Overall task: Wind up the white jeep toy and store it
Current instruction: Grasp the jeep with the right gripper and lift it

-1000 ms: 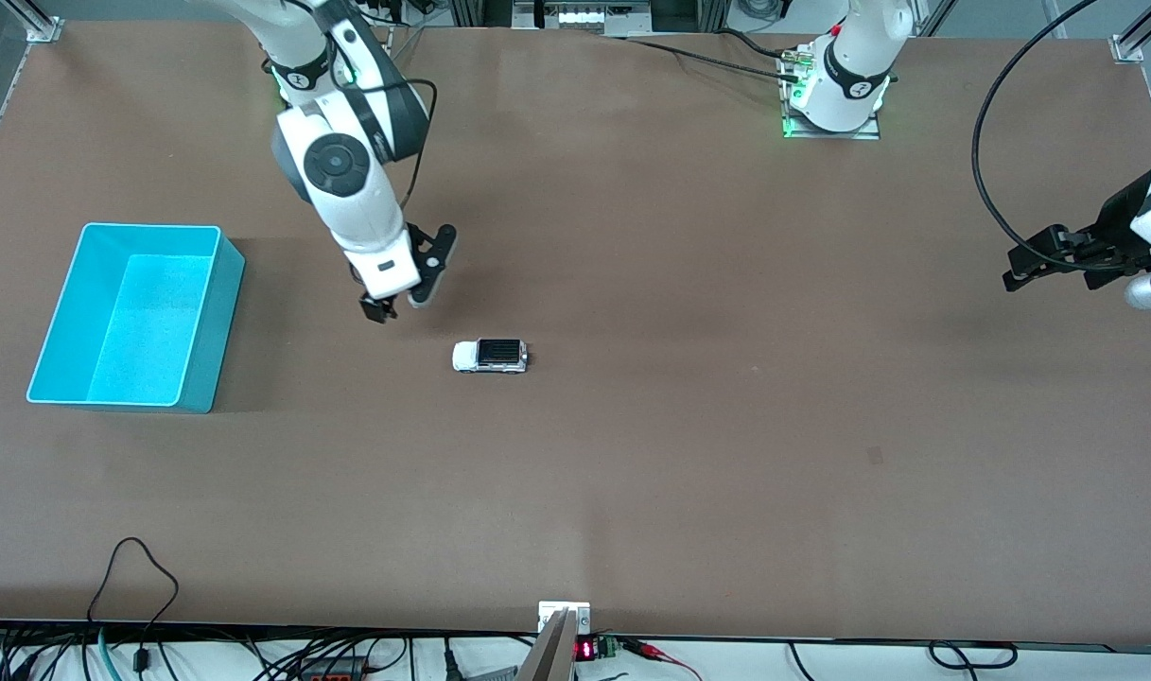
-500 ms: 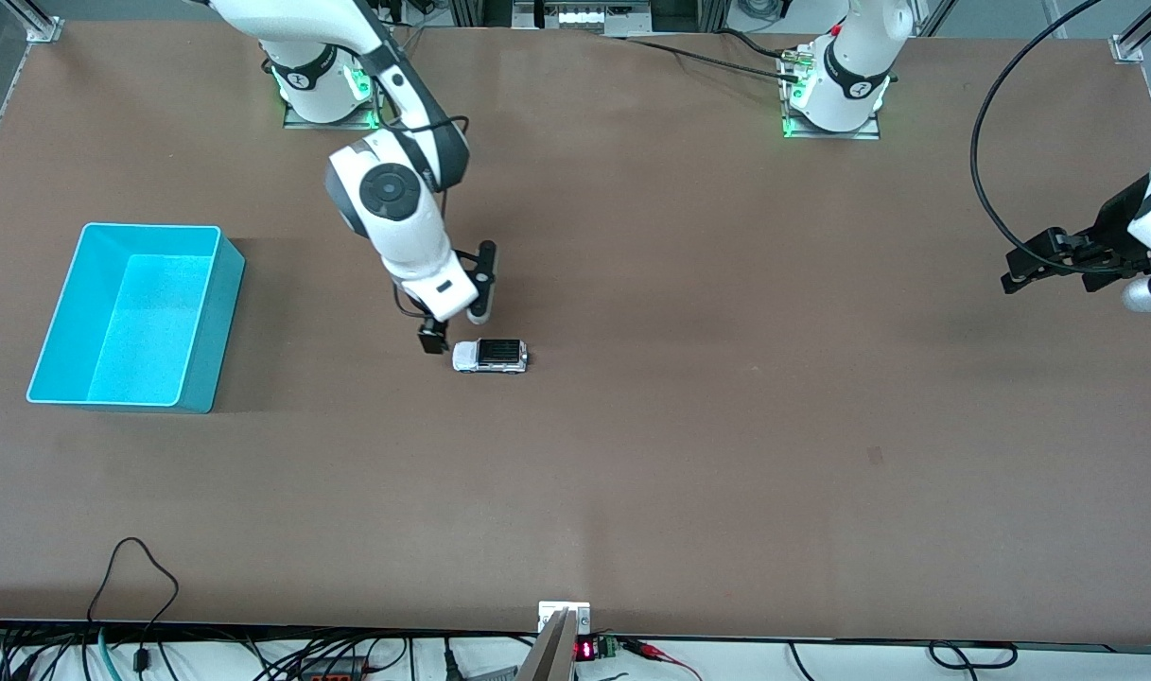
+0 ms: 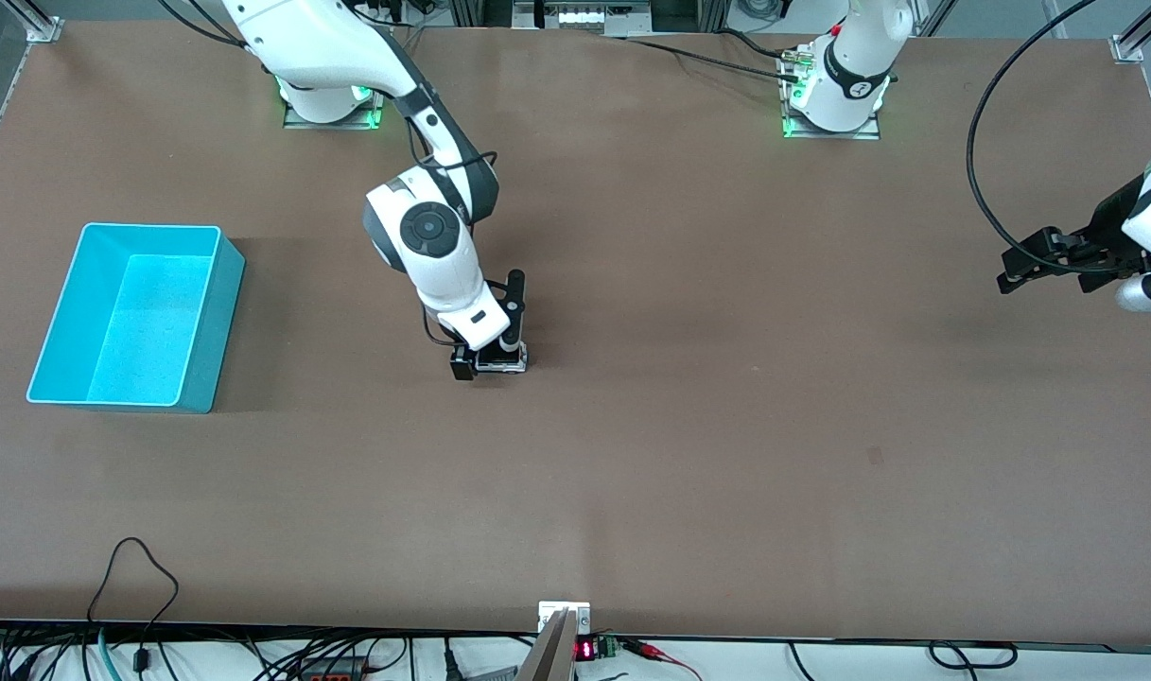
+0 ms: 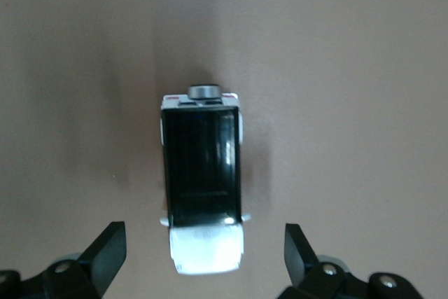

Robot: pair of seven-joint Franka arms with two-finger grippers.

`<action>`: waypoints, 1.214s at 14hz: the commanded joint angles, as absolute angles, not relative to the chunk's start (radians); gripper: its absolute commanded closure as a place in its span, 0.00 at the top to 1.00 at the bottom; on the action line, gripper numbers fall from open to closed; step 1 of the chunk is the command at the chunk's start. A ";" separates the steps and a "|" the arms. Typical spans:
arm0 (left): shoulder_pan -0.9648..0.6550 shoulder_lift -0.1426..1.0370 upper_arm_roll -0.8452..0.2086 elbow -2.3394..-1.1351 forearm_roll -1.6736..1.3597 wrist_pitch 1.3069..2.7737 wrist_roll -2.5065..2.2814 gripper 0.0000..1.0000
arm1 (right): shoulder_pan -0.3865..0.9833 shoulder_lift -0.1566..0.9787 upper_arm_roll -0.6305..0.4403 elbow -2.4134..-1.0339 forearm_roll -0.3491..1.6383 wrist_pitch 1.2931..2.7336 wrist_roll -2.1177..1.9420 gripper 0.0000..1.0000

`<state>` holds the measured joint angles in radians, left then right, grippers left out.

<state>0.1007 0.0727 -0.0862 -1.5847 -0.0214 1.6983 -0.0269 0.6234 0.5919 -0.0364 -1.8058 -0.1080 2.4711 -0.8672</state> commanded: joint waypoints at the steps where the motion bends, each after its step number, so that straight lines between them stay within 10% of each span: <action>1: 0.104 0.075 -0.087 -1.568 -0.040 1.697 -0.028 1.00 | 0.649 0.612 -0.046 -1.770 -0.112 2.467 -0.881 1.00; 12: 0.106 0.078 -0.083 -1.572 -0.043 1.697 -0.029 1.00 | 0.658 0.686 -0.046 -1.736 -0.115 2.470 -0.884 1.00; 17: 0.109 0.078 -0.080 -1.571 -0.043 1.697 -0.029 1.00 | 0.664 0.704 -0.046 -1.692 -0.107 2.474 -0.873 0.14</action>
<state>0.1044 0.0735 -0.0805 -1.5847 -0.0214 1.6983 -0.0281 0.6490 0.6883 -0.0376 -1.7216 -0.1080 2.4755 -0.8733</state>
